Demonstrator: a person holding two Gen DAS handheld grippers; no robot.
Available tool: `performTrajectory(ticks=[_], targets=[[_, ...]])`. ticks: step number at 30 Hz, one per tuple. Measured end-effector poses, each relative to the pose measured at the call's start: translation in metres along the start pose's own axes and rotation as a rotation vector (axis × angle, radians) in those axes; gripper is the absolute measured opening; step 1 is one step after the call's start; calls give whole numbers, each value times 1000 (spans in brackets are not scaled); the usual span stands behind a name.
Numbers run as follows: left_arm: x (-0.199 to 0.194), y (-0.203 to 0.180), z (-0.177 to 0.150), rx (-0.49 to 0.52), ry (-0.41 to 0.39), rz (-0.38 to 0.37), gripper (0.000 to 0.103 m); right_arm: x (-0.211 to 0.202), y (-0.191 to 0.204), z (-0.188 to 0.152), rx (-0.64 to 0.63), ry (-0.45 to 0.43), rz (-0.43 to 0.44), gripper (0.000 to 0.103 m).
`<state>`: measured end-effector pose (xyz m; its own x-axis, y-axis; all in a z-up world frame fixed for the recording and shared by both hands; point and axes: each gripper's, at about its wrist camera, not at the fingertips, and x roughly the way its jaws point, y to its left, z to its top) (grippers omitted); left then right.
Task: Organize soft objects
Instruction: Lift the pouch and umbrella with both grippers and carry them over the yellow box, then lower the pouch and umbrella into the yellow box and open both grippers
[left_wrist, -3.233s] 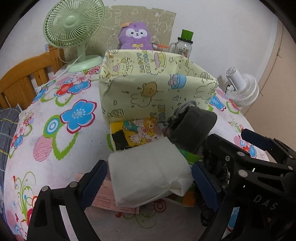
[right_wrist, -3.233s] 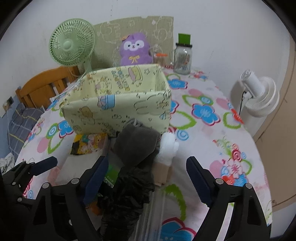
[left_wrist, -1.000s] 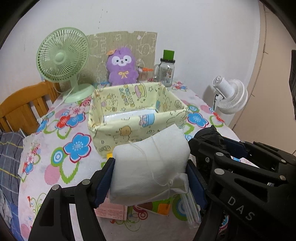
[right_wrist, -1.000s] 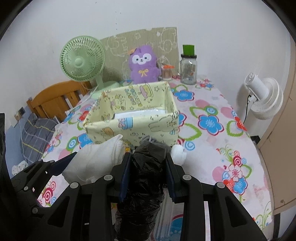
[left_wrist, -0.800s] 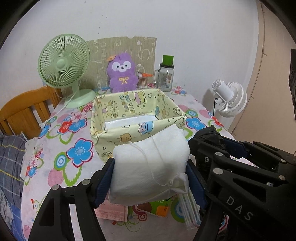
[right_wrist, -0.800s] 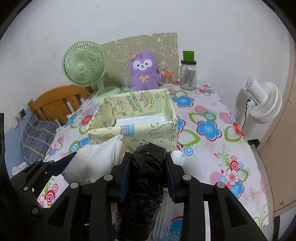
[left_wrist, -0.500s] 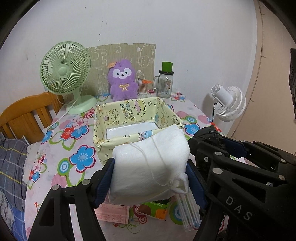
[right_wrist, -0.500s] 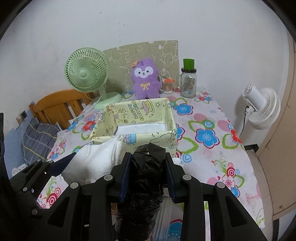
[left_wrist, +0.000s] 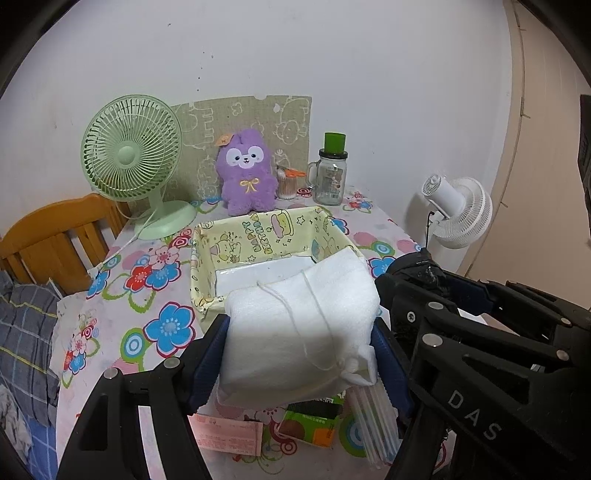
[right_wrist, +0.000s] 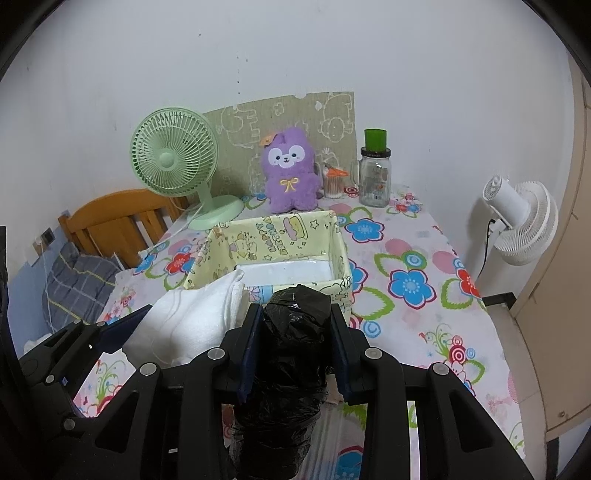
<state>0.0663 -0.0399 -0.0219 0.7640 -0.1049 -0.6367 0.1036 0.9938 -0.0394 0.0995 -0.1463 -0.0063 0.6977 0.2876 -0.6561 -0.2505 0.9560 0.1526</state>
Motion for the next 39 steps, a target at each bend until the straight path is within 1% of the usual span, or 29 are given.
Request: performTrajectory(ticks=[9,21,28,39], targets=[[11,4,11,-2,-1,4,76,11,-2,10,-4,-5,-5,37],[26,12,29,-3,-20,13,76,31,-1,33,-16,-27,-21,38],[33,18,45,-14,-44,25,76,38,0,49,-11,-51,-13,38],[51,23,70,-14,-63,22,77,53,-3,74,-8,-84,-36,38]])
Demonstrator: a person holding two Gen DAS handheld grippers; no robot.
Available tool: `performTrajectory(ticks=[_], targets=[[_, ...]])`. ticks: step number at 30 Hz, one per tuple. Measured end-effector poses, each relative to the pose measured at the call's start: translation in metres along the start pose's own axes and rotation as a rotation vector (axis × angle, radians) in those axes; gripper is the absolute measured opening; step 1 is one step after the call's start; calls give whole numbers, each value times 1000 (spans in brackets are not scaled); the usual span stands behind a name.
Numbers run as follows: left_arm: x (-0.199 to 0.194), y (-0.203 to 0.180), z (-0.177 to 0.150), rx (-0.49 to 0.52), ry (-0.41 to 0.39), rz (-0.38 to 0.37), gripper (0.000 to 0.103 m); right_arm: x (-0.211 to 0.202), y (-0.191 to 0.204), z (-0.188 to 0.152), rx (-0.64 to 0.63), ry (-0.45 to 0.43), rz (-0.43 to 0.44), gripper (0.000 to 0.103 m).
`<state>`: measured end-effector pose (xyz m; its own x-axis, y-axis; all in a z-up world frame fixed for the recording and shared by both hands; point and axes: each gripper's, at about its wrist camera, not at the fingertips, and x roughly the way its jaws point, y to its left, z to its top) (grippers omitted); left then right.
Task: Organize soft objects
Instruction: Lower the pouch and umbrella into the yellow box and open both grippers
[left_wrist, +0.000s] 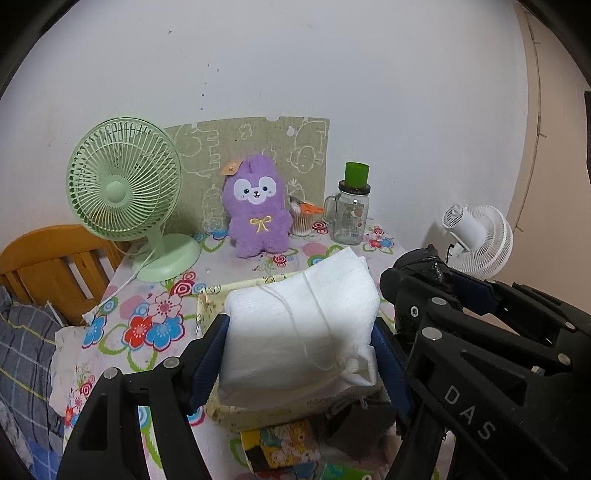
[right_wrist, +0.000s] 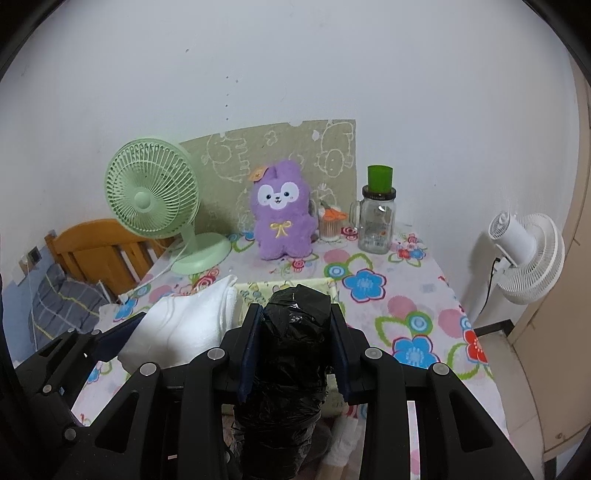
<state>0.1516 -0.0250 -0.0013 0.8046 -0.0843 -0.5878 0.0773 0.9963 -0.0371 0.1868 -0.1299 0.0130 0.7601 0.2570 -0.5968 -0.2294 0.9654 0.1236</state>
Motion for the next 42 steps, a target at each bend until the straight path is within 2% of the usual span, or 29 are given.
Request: performTrajectory(ticks=[14,22,24,26,27,28,31,42], targets=[[41,13,13,3,36,28,78,43,1,15,-15,20,-40,38],[77,25,8,-23,125,41,85,83,2,12,-18,86,-48,38],[83,26,5,-20,143,37,88,89,3,10,-25,102,-43,44],[85,25,3,-14,149,35,93,95,5,8,-34,134,-39,61],[85,24,2,-10,150,32,94,97,5,7,-34,147,-42,77],[85,23,1,-7,148,30,96,97,5,6,-31,146,-43,86],[84,22,1,0,145,34,98,92,5,4,-22,116,-49,88],[81,19,-1,1,155,23,101,87,1,1,-21,148,-60,88]])
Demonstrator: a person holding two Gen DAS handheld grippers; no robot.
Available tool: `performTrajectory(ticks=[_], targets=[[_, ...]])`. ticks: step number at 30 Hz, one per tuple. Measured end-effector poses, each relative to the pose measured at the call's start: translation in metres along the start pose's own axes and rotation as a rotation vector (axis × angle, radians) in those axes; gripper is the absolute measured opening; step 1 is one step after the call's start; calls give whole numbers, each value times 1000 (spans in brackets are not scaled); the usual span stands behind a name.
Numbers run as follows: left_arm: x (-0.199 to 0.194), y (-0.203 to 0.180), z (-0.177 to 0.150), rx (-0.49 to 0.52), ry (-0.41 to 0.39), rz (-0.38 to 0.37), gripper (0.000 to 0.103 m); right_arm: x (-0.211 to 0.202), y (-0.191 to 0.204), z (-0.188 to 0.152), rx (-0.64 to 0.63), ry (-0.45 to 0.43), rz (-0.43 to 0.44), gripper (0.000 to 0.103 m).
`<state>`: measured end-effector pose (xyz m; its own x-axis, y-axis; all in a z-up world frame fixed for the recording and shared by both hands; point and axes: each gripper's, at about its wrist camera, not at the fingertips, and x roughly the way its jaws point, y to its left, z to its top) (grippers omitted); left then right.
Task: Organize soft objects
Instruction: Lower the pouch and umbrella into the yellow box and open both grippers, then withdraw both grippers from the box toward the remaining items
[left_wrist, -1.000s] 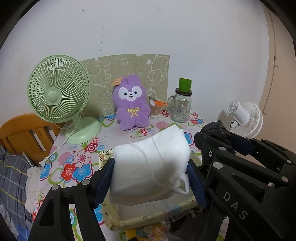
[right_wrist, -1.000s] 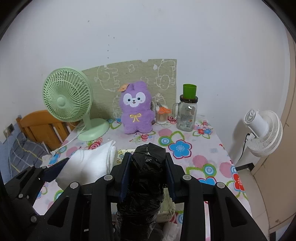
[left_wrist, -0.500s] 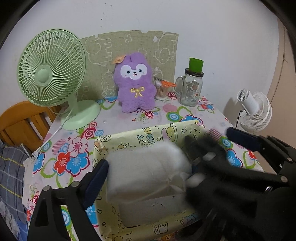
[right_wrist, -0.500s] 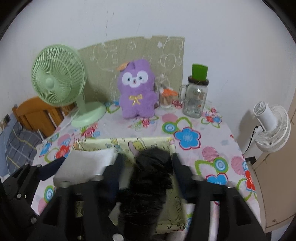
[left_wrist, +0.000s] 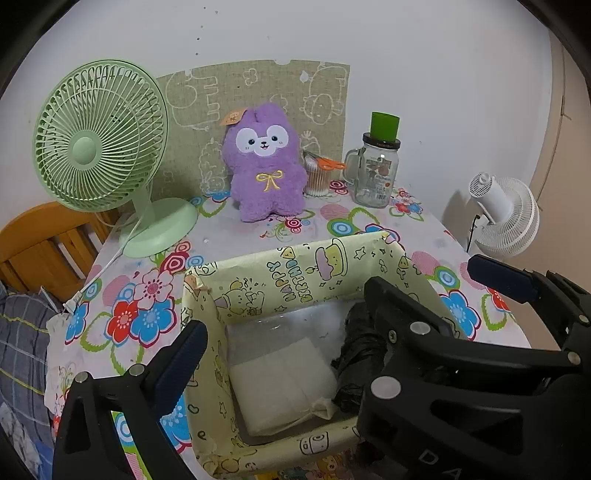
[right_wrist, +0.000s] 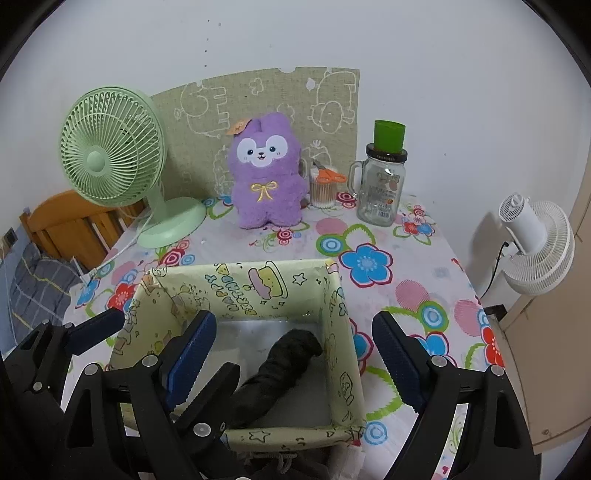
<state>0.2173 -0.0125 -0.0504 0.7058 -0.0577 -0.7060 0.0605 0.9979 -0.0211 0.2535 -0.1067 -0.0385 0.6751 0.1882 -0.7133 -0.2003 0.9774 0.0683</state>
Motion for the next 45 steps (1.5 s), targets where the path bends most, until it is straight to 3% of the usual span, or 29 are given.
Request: performTrajectory(ticks=[45], targets=[[-65,-22,-46,11,-47,-17,101,-72,-3,-44,-24,-52,-10,88]])
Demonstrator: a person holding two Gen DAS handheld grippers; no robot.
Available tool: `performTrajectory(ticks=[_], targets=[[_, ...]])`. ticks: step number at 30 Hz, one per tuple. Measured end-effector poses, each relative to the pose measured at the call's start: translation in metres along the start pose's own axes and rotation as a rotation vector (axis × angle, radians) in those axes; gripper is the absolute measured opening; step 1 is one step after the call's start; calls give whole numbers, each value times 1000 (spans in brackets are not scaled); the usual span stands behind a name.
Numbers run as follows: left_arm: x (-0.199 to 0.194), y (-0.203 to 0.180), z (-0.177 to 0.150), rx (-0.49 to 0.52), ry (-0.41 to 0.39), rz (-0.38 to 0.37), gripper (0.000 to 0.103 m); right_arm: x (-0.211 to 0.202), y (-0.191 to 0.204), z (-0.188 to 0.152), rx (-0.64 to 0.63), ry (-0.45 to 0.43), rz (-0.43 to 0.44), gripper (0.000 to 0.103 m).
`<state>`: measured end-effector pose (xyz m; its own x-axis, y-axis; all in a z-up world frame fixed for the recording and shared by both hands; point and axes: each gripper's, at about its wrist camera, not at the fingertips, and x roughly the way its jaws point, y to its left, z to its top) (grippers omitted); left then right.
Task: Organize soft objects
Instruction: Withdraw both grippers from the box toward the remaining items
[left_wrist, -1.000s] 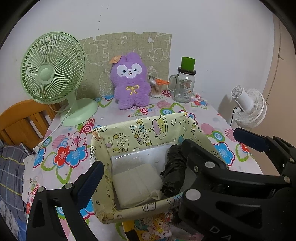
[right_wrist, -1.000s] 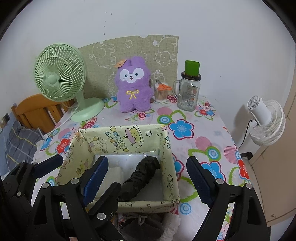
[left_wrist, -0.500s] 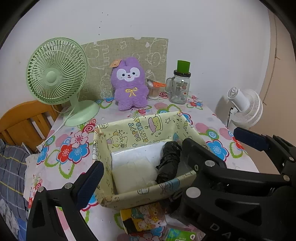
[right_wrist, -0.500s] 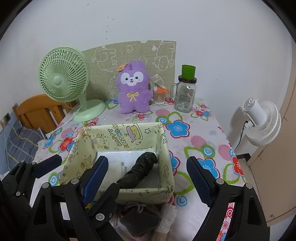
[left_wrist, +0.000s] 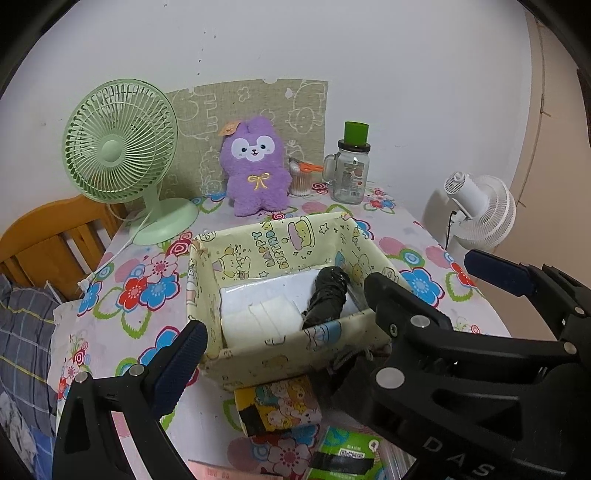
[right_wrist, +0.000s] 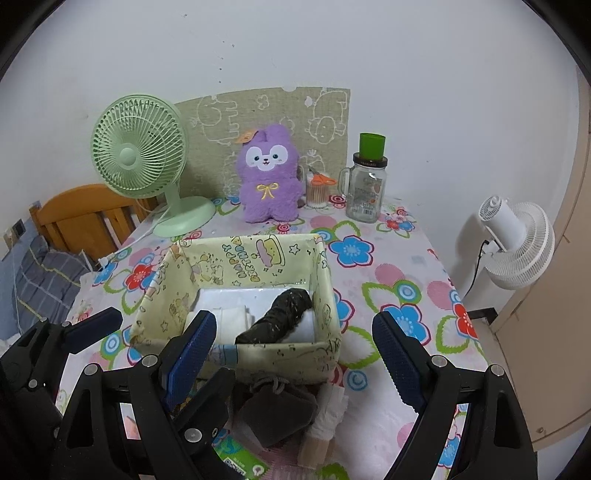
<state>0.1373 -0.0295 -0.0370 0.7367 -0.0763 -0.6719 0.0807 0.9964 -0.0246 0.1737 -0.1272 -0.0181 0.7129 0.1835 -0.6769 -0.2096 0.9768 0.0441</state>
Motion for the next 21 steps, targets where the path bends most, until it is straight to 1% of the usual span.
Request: performTrajectory(ticks=[9,21], targets=[[-12,-7,-15,4,-2,-7,101,-13,-1,-15,-10,-7,4,88],[-18,-13,-35,-2,8,-20,101,-23,-4,-37,-1,-8,5,88]])
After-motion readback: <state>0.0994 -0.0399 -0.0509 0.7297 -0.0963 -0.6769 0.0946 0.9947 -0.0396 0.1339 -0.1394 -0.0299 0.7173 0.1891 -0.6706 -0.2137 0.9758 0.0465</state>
